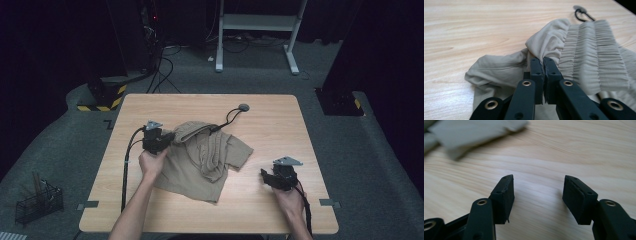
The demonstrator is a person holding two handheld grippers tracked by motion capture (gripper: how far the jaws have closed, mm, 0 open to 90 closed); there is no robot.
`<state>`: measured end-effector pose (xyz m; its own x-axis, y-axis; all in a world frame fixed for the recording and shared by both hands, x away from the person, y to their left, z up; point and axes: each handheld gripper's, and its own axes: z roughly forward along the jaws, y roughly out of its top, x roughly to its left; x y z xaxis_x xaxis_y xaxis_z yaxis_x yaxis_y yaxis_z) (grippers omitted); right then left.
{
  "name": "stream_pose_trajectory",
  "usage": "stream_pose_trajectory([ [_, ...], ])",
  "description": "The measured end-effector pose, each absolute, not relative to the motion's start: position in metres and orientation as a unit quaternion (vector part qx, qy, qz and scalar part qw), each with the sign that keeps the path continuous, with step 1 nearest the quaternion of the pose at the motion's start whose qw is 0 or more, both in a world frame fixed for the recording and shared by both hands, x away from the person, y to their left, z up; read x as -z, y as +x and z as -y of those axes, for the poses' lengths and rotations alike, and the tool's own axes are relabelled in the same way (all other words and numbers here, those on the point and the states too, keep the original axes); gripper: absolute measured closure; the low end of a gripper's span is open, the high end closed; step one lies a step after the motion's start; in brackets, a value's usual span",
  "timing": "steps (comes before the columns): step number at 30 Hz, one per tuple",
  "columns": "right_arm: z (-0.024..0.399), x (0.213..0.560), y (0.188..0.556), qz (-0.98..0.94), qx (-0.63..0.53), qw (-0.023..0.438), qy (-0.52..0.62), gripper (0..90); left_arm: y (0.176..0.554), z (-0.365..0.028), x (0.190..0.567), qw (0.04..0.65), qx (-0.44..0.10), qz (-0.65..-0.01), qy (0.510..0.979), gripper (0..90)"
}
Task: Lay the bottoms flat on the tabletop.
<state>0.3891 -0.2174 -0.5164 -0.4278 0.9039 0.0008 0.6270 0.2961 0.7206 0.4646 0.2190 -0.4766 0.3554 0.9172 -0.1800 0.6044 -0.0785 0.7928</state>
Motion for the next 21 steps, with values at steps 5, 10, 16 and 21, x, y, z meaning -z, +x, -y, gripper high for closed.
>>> stream_pose_trajectory([
  [5, 0.181, 0.507, 0.381, -0.801, -0.37, 0.199, 0.426, 42.7, 0.467, -0.22, 0.481, 0.413, -0.187, -0.541, 0.708, 87.2],
  [10, 0.14, 0.501, 0.377, -0.828, -0.394, 0.168, 0.36, 42.8, 0.467, -0.219, 0.483, 0.406, -0.187, -0.539, 0.714, 87.2],
  [16, 0.103, 0.503, 0.378, -0.851, -0.395, 0.143, 0.314, 43.6, 0.467, -0.218, 0.483, 0.406, -0.185, -0.539, 0.715, 87.2],
  [21, 0.083, 0.511, 0.388, -0.852, -0.402, 0.113, 0.318, 51.0, 0.467, -0.218, 0.483, 0.405, -0.186, -0.536, 0.717, 87.2],
])
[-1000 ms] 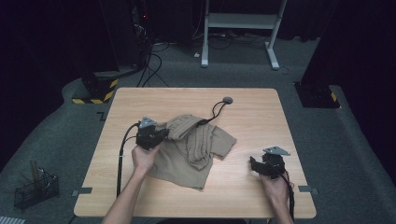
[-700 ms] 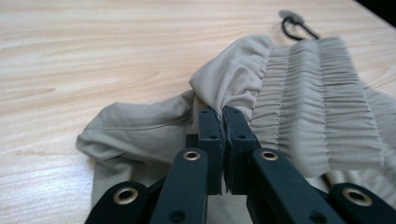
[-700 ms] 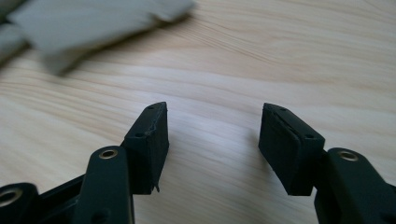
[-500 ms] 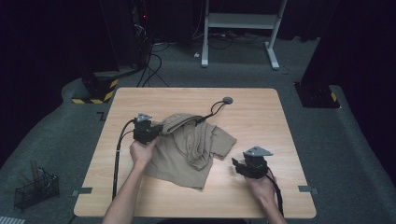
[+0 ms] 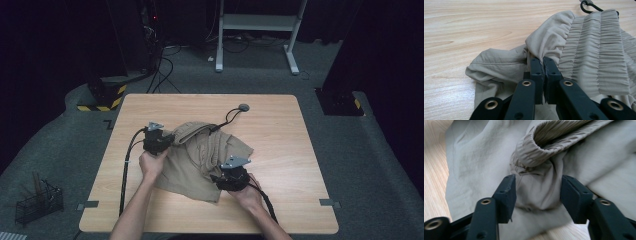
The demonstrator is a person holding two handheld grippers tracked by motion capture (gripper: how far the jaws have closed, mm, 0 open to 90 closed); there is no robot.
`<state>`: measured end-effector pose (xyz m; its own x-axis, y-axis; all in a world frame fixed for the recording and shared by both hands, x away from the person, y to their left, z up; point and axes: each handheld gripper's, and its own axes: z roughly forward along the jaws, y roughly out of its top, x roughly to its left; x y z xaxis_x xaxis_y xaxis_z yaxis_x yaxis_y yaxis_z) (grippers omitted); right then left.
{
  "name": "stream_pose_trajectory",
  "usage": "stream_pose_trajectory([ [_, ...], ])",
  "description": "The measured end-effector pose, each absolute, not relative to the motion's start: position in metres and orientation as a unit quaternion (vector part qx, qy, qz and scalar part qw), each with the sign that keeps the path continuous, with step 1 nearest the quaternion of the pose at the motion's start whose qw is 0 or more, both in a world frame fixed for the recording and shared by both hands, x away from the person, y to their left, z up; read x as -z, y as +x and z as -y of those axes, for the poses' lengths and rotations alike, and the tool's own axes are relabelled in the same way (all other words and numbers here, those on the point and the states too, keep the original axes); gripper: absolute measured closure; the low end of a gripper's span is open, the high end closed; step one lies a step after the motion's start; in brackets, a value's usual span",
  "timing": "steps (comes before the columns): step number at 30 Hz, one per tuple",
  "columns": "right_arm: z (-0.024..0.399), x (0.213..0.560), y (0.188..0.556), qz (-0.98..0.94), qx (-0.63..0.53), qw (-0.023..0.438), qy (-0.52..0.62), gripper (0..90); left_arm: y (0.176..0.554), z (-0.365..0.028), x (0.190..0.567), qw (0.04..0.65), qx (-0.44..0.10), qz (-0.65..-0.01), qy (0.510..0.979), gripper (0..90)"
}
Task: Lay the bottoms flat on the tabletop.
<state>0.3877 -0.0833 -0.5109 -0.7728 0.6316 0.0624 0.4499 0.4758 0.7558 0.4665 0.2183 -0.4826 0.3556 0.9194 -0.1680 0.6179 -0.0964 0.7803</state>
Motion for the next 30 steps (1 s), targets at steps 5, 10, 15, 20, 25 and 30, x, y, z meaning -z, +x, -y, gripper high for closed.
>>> stream_pose_trajectory([
  [5, 0.08, 0.52, 0.394, -0.863, -0.386, 0.104, 0.309, 76.1, 0.466, -0.218, 0.482, 0.407, -0.187, -0.535, 0.716, 87.2],
  [10, 0.084, 0.517, 0.393, -0.868, -0.38, 0.11, 0.298, 86.0, 0.464, -0.219, 0.479, 0.409, -0.189, -0.534, 0.715, 87.2],
  [15, 0.107, 0.514, 0.382, -0.87, -0.374, 0.113, 0.301, 86.6, 0.457, -0.224, 0.472, 0.412, -0.198, -0.532, 0.713, 87.2],
  [20, 0.145, 0.51, 0.37, -0.862, -0.373, 0.124, 0.321, 86.5, 0.452, -0.228, 0.474, 0.405, -0.2, -0.535, 0.713, 87.2],
  [25, 0.17, 0.51, 0.371, -0.85, -0.374, 0.131, 0.347, 86.2, 0.457, -0.23, 0.484, 0.396, -0.192, -0.55, 0.709, 86.9],
  [30, 0.175, 0.509, 0.372, -0.832, -0.389, 0.14, 0.369, 62.6, 0.456, -0.231, 0.486, 0.402, -0.195, -0.557, 0.701, 74.7],
])
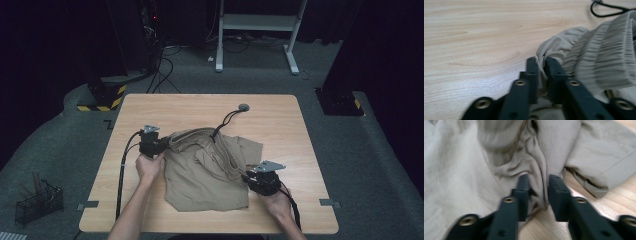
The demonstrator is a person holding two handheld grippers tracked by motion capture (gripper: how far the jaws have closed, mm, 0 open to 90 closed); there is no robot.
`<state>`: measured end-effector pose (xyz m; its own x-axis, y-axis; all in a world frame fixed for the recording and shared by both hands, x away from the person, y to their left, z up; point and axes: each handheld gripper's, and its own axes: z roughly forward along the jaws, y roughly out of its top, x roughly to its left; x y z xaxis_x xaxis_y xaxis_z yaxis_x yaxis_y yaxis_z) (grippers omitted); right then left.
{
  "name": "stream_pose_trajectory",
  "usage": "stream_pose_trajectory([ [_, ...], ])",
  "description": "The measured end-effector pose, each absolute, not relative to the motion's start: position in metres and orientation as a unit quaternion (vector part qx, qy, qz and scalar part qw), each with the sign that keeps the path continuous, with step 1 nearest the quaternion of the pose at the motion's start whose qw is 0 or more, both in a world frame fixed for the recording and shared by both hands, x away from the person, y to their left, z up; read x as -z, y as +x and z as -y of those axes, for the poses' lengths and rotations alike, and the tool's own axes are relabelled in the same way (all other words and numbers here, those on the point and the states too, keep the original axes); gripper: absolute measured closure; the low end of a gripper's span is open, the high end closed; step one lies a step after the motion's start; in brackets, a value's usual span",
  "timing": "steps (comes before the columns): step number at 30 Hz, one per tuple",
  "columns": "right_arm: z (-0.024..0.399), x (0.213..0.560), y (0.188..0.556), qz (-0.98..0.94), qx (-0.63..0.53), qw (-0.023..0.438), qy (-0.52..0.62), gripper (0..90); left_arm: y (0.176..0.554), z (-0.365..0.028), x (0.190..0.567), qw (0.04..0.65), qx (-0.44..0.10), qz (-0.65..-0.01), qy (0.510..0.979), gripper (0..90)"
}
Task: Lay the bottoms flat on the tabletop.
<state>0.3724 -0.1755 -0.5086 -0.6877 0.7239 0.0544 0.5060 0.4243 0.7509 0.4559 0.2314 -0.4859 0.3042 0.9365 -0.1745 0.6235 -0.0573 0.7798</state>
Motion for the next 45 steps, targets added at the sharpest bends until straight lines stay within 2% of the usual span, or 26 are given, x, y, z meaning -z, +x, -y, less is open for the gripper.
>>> stream_pose_trajectory([
  [1, 0.175, 0.507, 0.371, -0.83, -0.394, 0.141, 0.369, 57.7, 0.455, -0.232, 0.485, 0.404, -0.197, -0.554, 0.701, 69.9],
  [2, 0.175, 0.507, 0.371, -0.83, -0.394, 0.141, 0.369, 57.7, 0.455, -0.232, 0.485, 0.404, -0.197, -0.554, 0.701, 65.2],
  [3, 0.174, 0.504, 0.366, -0.828, -0.402, 0.146, 0.361, 52.6, 0.453, -0.233, 0.483, 0.402, -0.2, -0.551, 0.703, 60.4],
  [5, 0.173, 0.502, 0.364, -0.828, -0.405, 0.149, 0.357, 50.6, 0.448, -0.236, 0.48, 0.409, -0.207, -0.545, 0.702, 56.8],
  [7, 0.172, 0.499, 0.355, -0.827, -0.415, 0.151, 0.348, 47.7, 0.439, -0.24, 0.478, 0.41, -0.211, -0.54, 0.704, 49.3],
  [17, 0.155, 0.499, 0.345, -0.832, -0.427, 0.149, 0.321, 45.9, 0.412, -0.241, 0.484, 0.426, -0.194, -0.503, 0.726, 39.1],
  [19, 0.15, 0.499, 0.346, -0.831, -0.429, 0.148, 0.321, 47.1, 0.407, -0.242, 0.485, 0.424, -0.195, -0.498, 0.731, 37.7],
  [21, 0.144, 0.499, 0.35, -0.828, -0.43, 0.145, 0.329, 57.7, 0.403, -0.238, 0.485, 0.413, -0.207, -0.483, 0.744, 36.2],
  [22, 0.144, 0.499, 0.35, -0.828, -0.43, 0.145, 0.329, 57.7, 0.403, -0.238, 0.485, 0.413, -0.207, -0.483, 0.744, 35.3],
  [23, 0.142, 0.499, 0.355, -0.825, -0.431, 0.138, 0.338, 66.7, 0.404, -0.236, 0.486, 0.411, -0.209, -0.48, 0.746, 34.9],
  [26, 0.142, 0.496, 0.359, -0.824, -0.429, 0.139, 0.343, 71.6, 0.413, -0.228, 0.487, 0.411, -0.211, -0.477, 0.747, 35.0],
  [27, 0.143, 0.494, 0.362, -0.822, -0.432, 0.137, 0.345, 74.0, 0.416, -0.226, 0.487, 0.412, -0.213, -0.479, 0.746, 35.6],
  [28, 0.146, 0.488, 0.365, -0.817, -0.438, 0.14, 0.348, 77.9, 0.42, -0.225, 0.487, 0.414, -0.217, -0.482, 0.741, 43.9],
  [29, 0.146, 0.488, 0.365, -0.817, -0.438, 0.14, 0.348, 77.9, 0.423, -0.224, 0.487, 0.412, -0.221, -0.487, 0.738, 43.9],
  [30, 0.15, 0.479, 0.37, -0.814, -0.441, 0.15, 0.348, 79.6, 0.43, -0.224, 0.486, 0.417, -0.211, -0.497, 0.731, 56.3],
  [31, 0.152, 0.474, 0.373, -0.813, -0.44, 0.155, 0.349, 80.1, 0.43, -0.224, 0.486, 0.417, -0.211, -0.497, 0.731, 64.1],
  [32, 0.152, 0.474, 0.373, -0.813, -0.44, 0.155, 0.349, 80.1, 0.433, -0.224, 0.486, 0.419, -0.207, -0.498, 0.731, 64.1],
  [33, 0.157, 0.463, 0.383, -0.811, -0.437, 0.17, 0.35, 80.7, 0.439, -0.224, 0.484, 0.417, -0.207, -0.502, 0.729, 75.1],
  [35, 0.162, 0.454, 0.395, -0.807, -0.433, 0.185, 0.355, 81.1, 0.443, -0.223, 0.481, 0.414, -0.211, -0.505, 0.728, 83.6],
  [38, 0.166, 0.446, 0.409, -0.803, -0.428, 0.197, 0.365, 81.2, 0.447, -0.224, 0.478, 0.414, -0.218, -0.513, 0.719, 88.0],
  [45, 0.179, 0.448, 0.473, -0.781, -0.393, 0.225, 0.431, 81.3, 0.466, -0.224, 0.477, 0.39, -0.24, -0.536, 0.709, 88.5],
])
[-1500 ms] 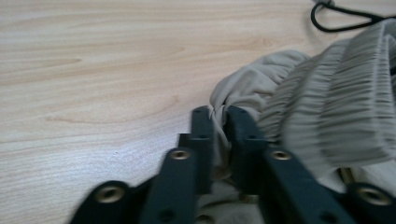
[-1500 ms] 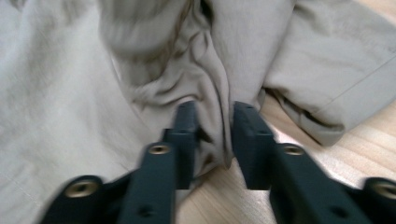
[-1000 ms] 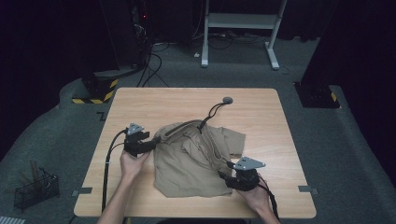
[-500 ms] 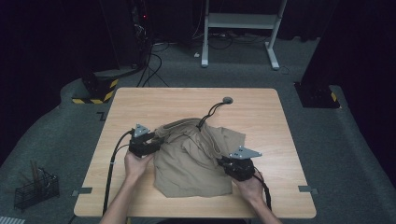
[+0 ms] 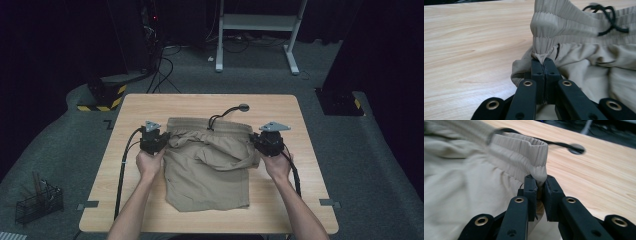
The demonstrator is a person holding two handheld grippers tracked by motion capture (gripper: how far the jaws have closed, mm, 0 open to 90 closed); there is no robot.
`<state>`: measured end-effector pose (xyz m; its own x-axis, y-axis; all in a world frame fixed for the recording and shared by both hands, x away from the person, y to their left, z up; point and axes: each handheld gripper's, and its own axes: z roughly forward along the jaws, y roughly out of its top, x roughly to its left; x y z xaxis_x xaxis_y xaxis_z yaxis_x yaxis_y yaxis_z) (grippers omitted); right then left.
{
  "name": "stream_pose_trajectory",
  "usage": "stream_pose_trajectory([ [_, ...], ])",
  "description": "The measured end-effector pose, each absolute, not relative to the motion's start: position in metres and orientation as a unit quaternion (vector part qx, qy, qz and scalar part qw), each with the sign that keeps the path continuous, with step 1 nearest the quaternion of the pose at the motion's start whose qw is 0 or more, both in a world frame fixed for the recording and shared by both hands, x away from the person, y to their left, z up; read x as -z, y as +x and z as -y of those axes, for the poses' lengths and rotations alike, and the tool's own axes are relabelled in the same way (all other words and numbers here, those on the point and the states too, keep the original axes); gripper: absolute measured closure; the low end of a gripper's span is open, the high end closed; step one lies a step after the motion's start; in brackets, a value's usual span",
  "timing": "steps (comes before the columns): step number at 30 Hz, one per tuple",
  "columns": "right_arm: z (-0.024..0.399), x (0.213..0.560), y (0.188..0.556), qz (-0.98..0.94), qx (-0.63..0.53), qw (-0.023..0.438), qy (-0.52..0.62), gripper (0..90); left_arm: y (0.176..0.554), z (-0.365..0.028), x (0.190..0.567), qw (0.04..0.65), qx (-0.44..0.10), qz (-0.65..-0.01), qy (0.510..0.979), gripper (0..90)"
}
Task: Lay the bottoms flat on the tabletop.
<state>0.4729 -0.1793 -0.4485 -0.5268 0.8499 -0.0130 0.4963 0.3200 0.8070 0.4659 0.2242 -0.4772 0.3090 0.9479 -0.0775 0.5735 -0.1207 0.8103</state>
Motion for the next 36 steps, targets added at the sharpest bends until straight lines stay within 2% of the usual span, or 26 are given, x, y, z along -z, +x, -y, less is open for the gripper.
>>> stream_pose_trajectory([
  [5, 0.182, 0.467, 0.503, -0.776, -0.359, 0.23, 0.465, 81.2, 0.485, -0.223, 0.489, 0.361, -0.241, -0.558, 0.707, 87.6],
  [8, 0.181, 0.48, 0.515, -0.771, -0.347, 0.224, 0.484, 80.2, 0.489, -0.222, 0.495, 0.351, -0.238, -0.57, 0.704, 80.4],
  [9, 0.181, 0.48, 0.515, -0.771, -0.347, 0.224, 0.484, 80.2, 0.491, -0.223, 0.498, 0.346, -0.234, -0.576, 0.702, 80.4],
  [10, 0.182, 0.489, 0.52, -0.77, -0.334, 0.219, 0.498, 77.0, 0.492, -0.223, 0.499, 0.34, -0.235, -0.58, 0.702, 68.0],
  [11, 0.182, 0.492, 0.521, -0.768, -0.331, 0.216, 0.503, 73.6, 0.491, -0.223, 0.499, 0.337, -0.234, -0.584, 0.701, 62.1],
  [13, 0.185, 0.492, 0.52, -0.76, -0.339, 0.212, 0.512, 67.0, 0.485, -0.222, 0.494, 0.346, -0.248, -0.577, 0.697, 53.0],
  [16, 0.19, 0.479, 0.51, -0.747, -0.373, 0.212, 0.508, 61.5, 0.473, -0.224, 0.484, 0.364, -0.247, -0.567, 0.696, 46.1],
  [21, 0.19, 0.46, 0.486, -0.753, -0.401, 0.212, 0.476, 59.1, 0.454, -0.222, 0.477, 0.374, -0.228, -0.548, 0.712, 41.4],
  [25, 0.176, 0.45, 0.454, -0.776, -0.421, 0.192, 0.429, 56.0, 0.431, -0.211, 0.482, 0.385, -0.198, -0.527, 0.731, 40.0],
  [30, 0.14, 0.457, 0.426, -0.819, -0.416, 0.151, 0.365, 48.6, 0.418, -0.192, 0.497, 0.371, -0.174, -0.509, 0.757, 38.7],
  [33, 0.12, 0.468, 0.419, -0.844, -0.393, 0.153, 0.332, 47.0, 0.418, -0.186, 0.51, 0.351, -0.171, -0.511, 0.766, 38.6],
  [34, 0.115, 0.473, 0.42, -0.85, -0.383, 0.153, 0.328, 47.9, 0.418, -0.186, 0.513, 0.347, -0.17, -0.513, 0.766, 38.6],
  [35, 0.111, 0.477, 0.422, -0.855, -0.372, 0.148, 0.33, 52.7, 0.419, -0.186, 0.516, 0.343, -0.17, -0.516, 0.766, 38.6],
  [36, 0.109, 0.48, 0.424, -0.859, -0.36, 0.149, 0.331, 63.0, 0.419, -0.186, 0.518, 0.346, -0.174, -0.515, 0.764, 38.8],
])
